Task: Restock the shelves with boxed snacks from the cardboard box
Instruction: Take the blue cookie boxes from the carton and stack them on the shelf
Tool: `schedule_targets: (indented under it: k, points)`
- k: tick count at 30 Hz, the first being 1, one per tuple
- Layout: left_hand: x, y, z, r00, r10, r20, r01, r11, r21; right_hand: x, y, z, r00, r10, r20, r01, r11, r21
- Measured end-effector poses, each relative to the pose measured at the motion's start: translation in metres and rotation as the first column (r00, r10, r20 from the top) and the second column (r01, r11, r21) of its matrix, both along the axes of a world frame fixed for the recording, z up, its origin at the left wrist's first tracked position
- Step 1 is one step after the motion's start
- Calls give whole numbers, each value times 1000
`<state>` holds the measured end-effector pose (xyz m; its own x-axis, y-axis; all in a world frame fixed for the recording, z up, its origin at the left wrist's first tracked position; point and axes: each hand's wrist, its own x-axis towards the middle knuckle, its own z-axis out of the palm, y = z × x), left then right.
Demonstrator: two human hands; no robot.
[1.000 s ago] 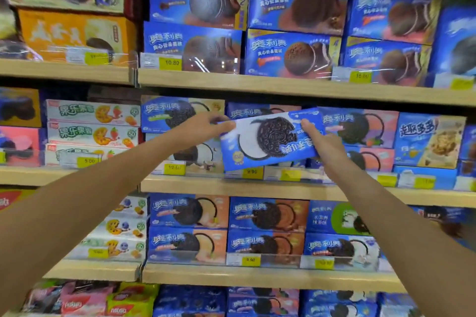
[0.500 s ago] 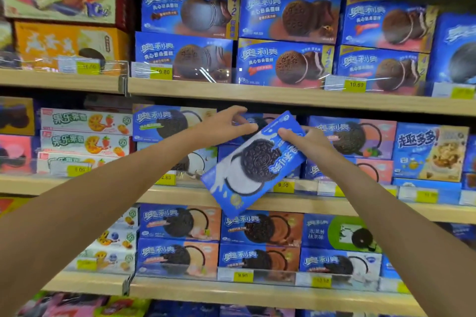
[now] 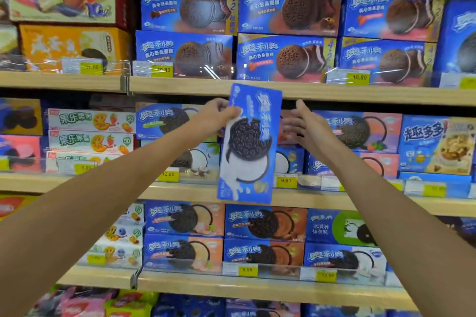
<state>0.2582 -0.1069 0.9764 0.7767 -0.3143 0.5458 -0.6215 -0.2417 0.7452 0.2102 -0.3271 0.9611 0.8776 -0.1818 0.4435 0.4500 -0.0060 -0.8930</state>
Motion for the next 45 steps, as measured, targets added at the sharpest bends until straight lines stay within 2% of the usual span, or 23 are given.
schedule_targets:
  k: [2, 5, 8, 13, 16, 19, 22, 25, 26, 27, 29, 31, 33, 35, 40, 45]
  points:
    - [1, 4, -3, 999, -4, -52, -5, 986, -167, 2, -5, -12, 996, 23, -84, -27, 999, -47]
    - [0, 6, -10, 989, -34, -141, -15, 943, -332, 3, -8, -28, 981, 51, -186, -70, 993, -96]
    - [-5, 4, -18, 975, -124, -182, 21, 874, -485, 2, -7, -36, 969, 121, -217, -158, 974, -160]
    - [-6, -3, -37, 972, -149, -182, -6, 758, -652, 4, -11, -38, 977, 142, -162, -156, 985, -74]
    - [-10, -9, -46, 967, -196, -164, 23, 708, -706, 0, -11, -41, 961, 210, -183, -216, 976, -17]
    - [-12, -12, -50, 944, -280, -173, 67, 679, -731, -3, -5, -43, 977, 166, -136, -165, 986, 18]
    - [-10, -12, -56, 933, -302, -195, 79, 701, -709, -3, 1, -38, 997, 60, -51, -53, 988, 142]
    - [-6, -8, -60, 945, -276, -176, 62, 680, -730, 9, -6, -32, 996, -93, -5, 92, 972, 216]
    - [-4, -4, -62, 948, -263, -180, 53, 688, -723, 9, -8, -31, 991, -135, -14, 135, 974, 182]
    - [-1, 0, -63, 954, -232, -191, 47, 742, -669, 7, -9, -29, 985, -168, -30, 171, 977, 131]
    - [3, 7, -66, 966, -165, -199, 56, 884, -465, -1, -4, -28, 974, -222, -40, 225, 972, 70]
    - [8, 11, -66, 964, -143, -222, 60, 937, -344, 3, -8, -34, 962, -274, -19, 274, 961, 36]
    - [7, 12, -58, 962, -162, -221, 88, 947, -309, 6, -12, -35, 942, -333, 38, 334, 943, -2]
    - [7, 11, -48, 977, -140, -159, 102, 969, -227, 7, -12, -31, 927, -369, 69, 372, 928, -34]
    - [23, 4, -36, 992, 103, 69, -105, 994, 32, 14, -13, -19, 894, -440, 81, 448, 879, -163]
    - [40, -4, -43, 980, 194, 33, -194, 981, -19, 26, -10, -25, 874, -482, 56, 482, 849, -217]
